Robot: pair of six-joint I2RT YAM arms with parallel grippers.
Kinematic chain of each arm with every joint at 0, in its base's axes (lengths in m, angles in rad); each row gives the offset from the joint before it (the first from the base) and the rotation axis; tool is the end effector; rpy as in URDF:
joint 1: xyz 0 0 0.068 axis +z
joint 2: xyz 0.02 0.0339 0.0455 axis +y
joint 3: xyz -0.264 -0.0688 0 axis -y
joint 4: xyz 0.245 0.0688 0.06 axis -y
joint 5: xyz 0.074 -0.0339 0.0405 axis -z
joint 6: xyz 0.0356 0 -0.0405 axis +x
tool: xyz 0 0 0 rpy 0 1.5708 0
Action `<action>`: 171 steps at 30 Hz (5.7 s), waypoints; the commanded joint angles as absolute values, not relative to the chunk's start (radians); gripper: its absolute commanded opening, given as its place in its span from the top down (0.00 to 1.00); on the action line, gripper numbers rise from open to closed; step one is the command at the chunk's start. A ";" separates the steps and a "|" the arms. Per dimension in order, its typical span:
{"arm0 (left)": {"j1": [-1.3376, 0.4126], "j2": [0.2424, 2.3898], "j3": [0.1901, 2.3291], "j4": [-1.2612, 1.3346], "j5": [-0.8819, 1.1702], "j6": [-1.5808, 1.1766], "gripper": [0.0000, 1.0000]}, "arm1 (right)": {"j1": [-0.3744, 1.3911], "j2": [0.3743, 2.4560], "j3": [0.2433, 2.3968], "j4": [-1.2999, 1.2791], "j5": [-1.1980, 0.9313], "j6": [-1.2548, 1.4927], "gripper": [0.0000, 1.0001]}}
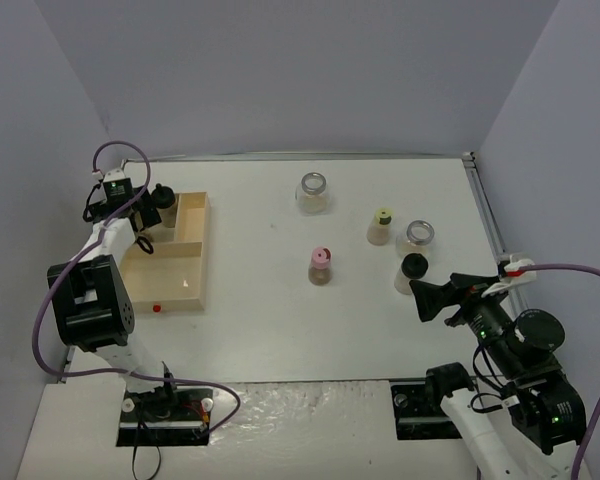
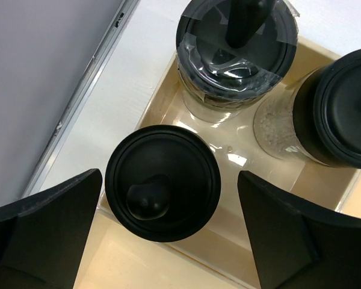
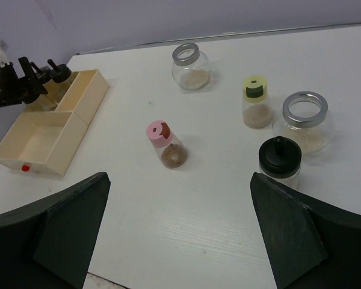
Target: Organize the condiment bottles
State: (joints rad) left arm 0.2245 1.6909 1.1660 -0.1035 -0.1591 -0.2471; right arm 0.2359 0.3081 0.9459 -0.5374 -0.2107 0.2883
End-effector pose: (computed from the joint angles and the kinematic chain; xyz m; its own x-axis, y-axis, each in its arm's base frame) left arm 0.3712 0.0905 0.2406 -0.4714 -0.3554 -0.8072 -0.4745 0.8737 -0.1076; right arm 0.0350 0.0161 0.3985 -0.0291 0.2790 -0.9599 -0.4408 0.8583 0.2628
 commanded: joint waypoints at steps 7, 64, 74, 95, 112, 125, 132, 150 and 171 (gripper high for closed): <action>0.232 1.527 1.226 -0.211 -0.136 -0.345 0.03 | 0.241 0.556 0.902 -0.503 0.100 0.458 0.00; -0.108 0.634 0.818 -0.548 0.009 -0.245 0.03 | 0.803 1.076 0.868 -0.166 0.177 0.379 1.00; -0.108 0.628 0.820 -0.561 -0.029 -0.249 0.03 | 1.001 1.437 1.213 -0.119 0.136 0.214 1.00; -0.111 0.623 0.805 -0.539 0.072 -0.257 0.03 | 1.005 1.797 1.309 0.117 0.068 0.087 0.74; -0.213 0.713 0.871 -0.503 0.221 -0.402 0.03 | 1.017 1.217 1.033 0.031 0.188 0.267 0.00; -0.622 0.998 0.954 -0.351 -0.104 -0.452 0.03 | 1.012 0.721 0.964 -0.231 0.433 0.441 0.00; -0.762 1.160 0.977 -0.313 -0.243 -0.434 0.03 | 1.012 0.667 0.937 -0.267 0.437 0.460 0.00; -0.761 1.349 0.979 -0.234 -0.207 -0.443 0.06 | 1.012 0.625 0.912 -0.281 0.434 0.475 0.00; -0.586 1.217 1.243 -0.515 -0.221 -0.427 1.00 | 1.012 0.624 0.877 -0.288 0.445 0.482 0.00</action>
